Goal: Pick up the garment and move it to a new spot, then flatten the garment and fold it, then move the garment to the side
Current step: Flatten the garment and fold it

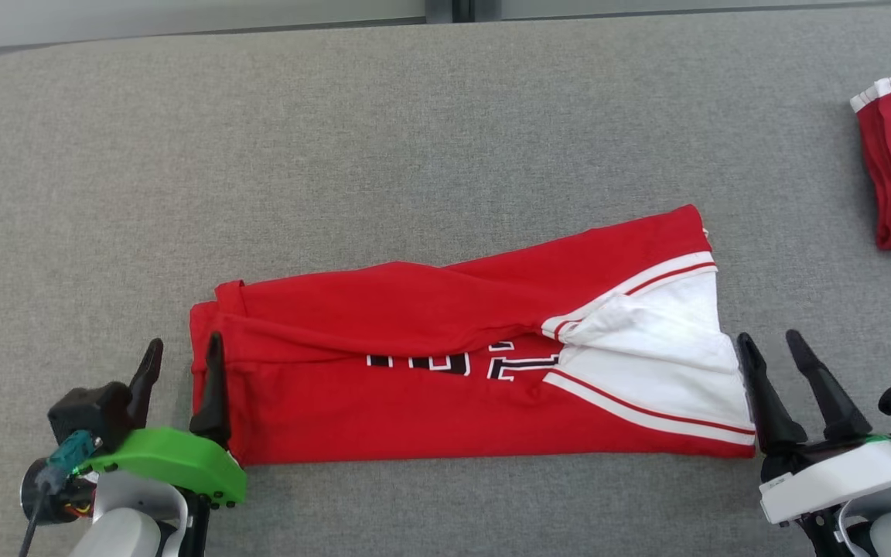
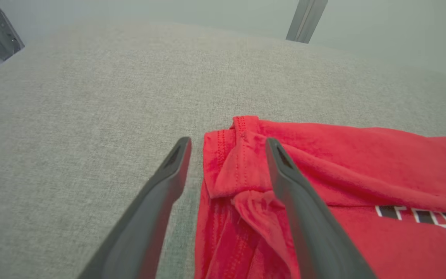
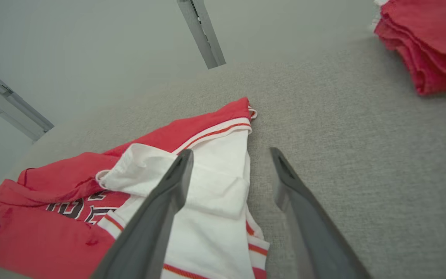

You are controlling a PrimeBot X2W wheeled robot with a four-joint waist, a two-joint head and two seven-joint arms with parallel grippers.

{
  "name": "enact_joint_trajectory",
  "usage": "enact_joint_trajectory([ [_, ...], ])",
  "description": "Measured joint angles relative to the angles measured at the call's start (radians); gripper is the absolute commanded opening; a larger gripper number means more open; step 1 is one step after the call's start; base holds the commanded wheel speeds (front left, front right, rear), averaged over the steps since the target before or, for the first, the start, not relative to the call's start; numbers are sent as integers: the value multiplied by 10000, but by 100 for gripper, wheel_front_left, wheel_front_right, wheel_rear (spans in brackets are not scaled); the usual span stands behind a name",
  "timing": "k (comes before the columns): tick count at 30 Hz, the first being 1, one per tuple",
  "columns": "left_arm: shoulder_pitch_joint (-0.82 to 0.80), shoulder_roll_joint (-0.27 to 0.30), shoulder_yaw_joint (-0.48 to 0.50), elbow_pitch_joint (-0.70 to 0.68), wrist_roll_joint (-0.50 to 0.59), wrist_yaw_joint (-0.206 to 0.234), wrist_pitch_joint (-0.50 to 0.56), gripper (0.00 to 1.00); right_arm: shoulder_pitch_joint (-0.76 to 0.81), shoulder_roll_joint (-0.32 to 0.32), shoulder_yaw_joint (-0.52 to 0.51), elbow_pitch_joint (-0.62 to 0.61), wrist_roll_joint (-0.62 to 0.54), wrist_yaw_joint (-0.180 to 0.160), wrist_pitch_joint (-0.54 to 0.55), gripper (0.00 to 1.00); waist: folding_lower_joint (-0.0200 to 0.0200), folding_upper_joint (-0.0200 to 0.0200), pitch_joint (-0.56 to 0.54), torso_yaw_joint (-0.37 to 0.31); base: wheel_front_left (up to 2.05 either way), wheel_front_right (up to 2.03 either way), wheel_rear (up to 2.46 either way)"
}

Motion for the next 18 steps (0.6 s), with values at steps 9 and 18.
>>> enact_joint_trajectory([
  [9,570,-86,500,-1779,1354,1007,-773,100,259,802,-1501,-1668,-2307,0,320,100,0,0,-513,-147,0,0,0],
  [18,1192,-272,372,-2374,2278,1089,-823,100,617,1358,-1655,-2493,-3122,0,1106,100,0,0,-1047,-263,0,0,0],
])
